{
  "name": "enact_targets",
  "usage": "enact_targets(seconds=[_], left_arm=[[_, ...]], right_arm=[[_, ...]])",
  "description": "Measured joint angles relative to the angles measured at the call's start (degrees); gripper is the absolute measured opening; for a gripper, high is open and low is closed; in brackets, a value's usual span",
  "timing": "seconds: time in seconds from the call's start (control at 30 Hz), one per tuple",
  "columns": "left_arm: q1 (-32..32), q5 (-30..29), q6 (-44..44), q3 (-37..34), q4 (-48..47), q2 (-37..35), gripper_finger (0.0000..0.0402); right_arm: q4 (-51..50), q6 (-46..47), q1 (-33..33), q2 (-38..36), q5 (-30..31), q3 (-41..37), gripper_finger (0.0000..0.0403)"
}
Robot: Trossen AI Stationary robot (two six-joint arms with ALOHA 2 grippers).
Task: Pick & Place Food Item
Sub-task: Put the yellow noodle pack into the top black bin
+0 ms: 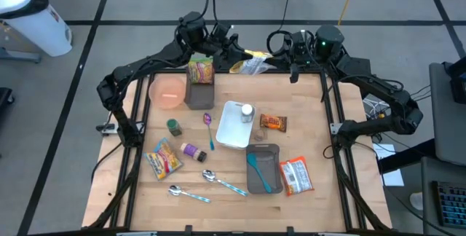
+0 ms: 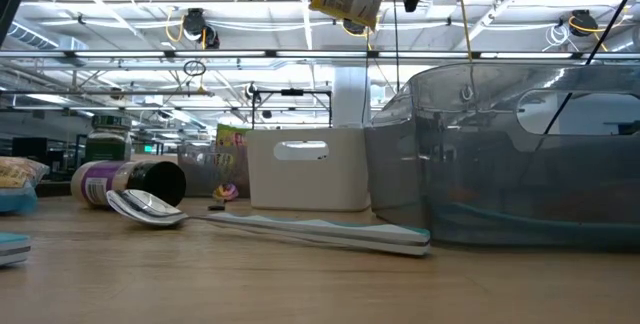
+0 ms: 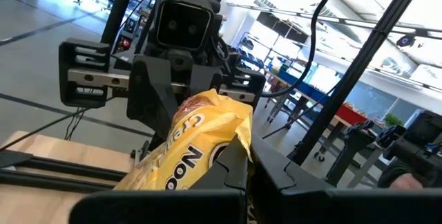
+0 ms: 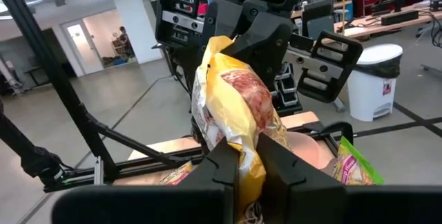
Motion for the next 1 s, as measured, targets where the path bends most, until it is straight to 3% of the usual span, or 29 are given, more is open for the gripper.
enact_targets(seconds=[0.23, 0.43, 1.0], left_arm=[[-0.01, -0.04, -0.05, 0.0, -0.04, 0.0, 0.0003], [0.22, -0.82, 0.51, 0.0, 0.28, 0.0, 0.0035], [2.95, -5.63, -0.83, -0.02, 2.86, -0.36, 0.0208]], right_arm=[[0.02, 0.0, 0.01, -0.02, 0.01, 0.0, 0.0015], [0.04, 0.04, 0.0, -0.02, 0.15, 0.0, 0.0008], [-0.1, 3.02, -1.23, -0.04, 0.17, 0.07, 0.0]])
